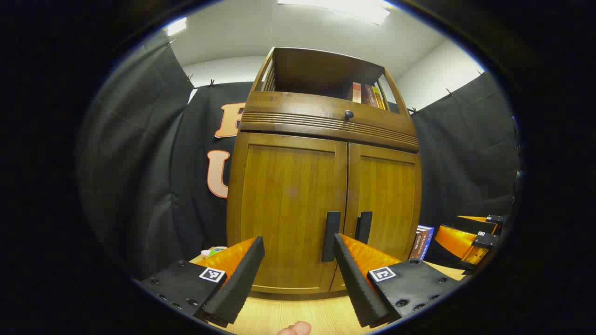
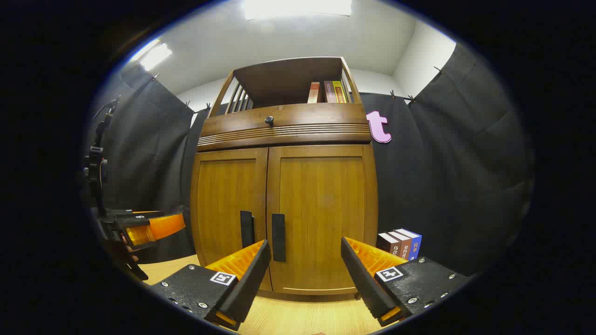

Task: Open the right door of the double-door shoe cabinet with the right hand, and open the left door with the left hand.

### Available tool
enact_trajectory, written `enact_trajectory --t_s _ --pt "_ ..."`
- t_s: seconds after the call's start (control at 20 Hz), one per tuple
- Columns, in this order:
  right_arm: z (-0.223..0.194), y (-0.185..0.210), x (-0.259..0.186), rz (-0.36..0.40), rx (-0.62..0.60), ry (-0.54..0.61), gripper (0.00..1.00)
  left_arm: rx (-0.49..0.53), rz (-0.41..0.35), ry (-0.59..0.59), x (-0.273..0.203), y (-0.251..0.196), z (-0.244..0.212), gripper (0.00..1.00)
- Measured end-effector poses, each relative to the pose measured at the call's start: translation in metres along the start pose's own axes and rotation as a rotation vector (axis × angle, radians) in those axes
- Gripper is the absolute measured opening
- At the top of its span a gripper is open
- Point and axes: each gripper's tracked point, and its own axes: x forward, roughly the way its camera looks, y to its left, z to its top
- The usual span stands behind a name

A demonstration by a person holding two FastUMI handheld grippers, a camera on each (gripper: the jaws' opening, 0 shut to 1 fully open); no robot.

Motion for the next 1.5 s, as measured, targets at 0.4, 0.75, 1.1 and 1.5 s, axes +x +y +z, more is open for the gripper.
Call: enact_trajectory --t_s 0.4,0.75,1.1,1.5 --pt "0.005 -0.005 -0.004 -0.005 0.009 -0.013 1.00 -0.023 -0.011 0.024 0.002 -0.004 -0.005 0.98" --pt "0.002 -0.004 -0.002 -0.006 0.006 -0.010 1.00 -0.011 0.000 0.009 0.000 -0.001 -0.002 0.95" --pt "-0.010 0.004 0.013 0.001 -0.002 0.010 1.00 0.006 -0.010 -0.007 -0.004 -0.002 0.003 0.95" --pt "-0.048 0.038 0.121 0.038 -0.061 0.102 0.94 -0.011 -0.044 0.007 -0.007 -0.010 -0.001 0.96"
